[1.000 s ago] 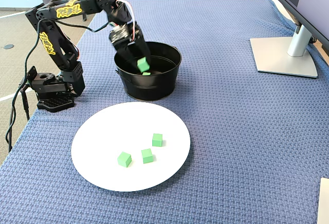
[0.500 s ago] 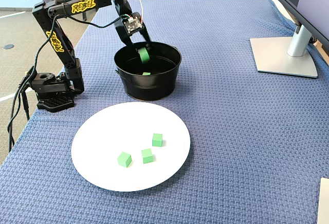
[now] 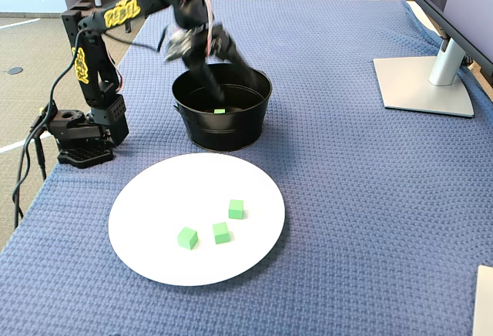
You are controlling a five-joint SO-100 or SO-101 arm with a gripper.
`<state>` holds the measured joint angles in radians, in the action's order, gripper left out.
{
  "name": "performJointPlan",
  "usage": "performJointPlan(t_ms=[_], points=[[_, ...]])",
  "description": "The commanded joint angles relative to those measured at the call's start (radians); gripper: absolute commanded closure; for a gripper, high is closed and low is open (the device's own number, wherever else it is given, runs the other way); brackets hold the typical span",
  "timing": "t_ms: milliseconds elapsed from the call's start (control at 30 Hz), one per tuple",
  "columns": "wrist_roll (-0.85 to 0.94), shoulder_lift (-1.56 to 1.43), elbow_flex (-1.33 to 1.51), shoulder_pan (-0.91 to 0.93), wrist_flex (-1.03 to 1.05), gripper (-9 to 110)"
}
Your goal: Pick up the green cubes from the white plate and place them in the black recipient
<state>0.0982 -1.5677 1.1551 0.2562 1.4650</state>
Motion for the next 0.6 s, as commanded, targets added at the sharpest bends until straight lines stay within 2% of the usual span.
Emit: performJointPlan(t_ms=[0,300,567], points=[[0.008,0.063,-0.081,0.190,-0.034,80],[0.219,0.225,-0.025,0.495,-0.101,81],[0.354,0.416,-0.071,0.624,-0.169,81]])
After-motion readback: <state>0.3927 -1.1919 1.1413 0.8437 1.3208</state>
